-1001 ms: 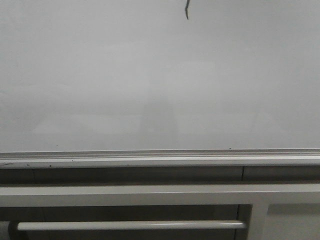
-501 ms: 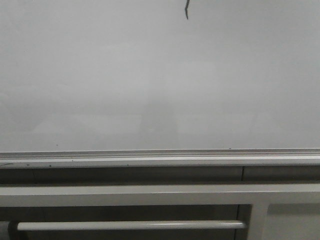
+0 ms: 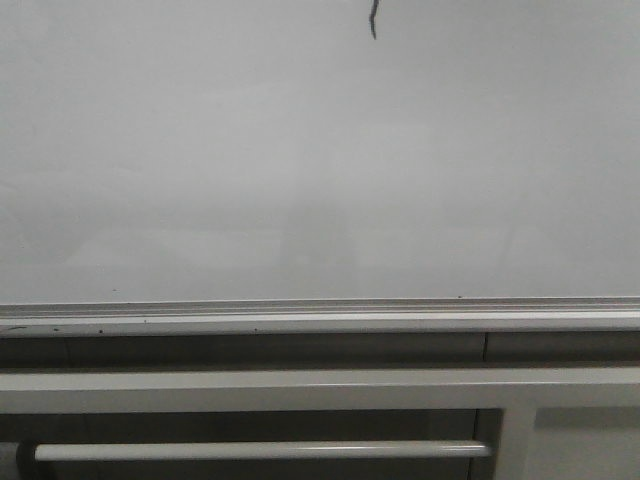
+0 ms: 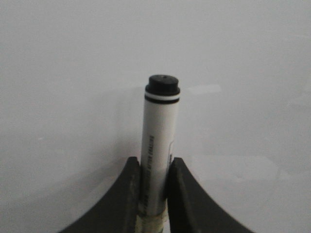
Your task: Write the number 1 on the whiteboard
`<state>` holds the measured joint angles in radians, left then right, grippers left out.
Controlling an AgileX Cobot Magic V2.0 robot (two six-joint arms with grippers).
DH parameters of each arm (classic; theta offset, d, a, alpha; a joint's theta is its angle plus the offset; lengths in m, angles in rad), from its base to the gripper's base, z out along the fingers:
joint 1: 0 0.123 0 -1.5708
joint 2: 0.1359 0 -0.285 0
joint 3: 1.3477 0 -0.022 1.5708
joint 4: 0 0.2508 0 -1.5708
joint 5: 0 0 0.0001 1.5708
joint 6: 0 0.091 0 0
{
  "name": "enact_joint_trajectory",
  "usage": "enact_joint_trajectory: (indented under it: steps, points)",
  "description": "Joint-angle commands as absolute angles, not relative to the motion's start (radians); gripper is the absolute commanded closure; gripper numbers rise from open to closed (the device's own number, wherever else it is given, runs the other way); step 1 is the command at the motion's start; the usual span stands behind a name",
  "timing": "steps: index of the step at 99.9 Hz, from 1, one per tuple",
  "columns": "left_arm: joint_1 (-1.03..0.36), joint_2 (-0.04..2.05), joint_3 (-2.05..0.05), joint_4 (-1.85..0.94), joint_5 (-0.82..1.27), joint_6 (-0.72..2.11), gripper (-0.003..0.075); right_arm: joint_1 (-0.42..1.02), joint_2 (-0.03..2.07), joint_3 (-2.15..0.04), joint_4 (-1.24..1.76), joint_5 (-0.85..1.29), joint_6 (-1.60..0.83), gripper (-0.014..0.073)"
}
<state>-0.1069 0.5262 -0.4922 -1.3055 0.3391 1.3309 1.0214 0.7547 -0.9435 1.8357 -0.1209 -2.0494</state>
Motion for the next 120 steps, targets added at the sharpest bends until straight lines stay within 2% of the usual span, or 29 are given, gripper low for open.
enact_joint_trajectory:
  steps: [1,120]
  points:
    - [-0.108,0.56,-0.522,-1.336,0.287,1.337,0.0741,1.019,0.747,-0.976,1.869,-0.098,-2.052,0.0207]
    - [-0.108,0.587,-0.522,-1.34,0.215,1.355,0.0741,1.019,0.747,-0.976,1.869,-0.098,-2.052,0.0207]
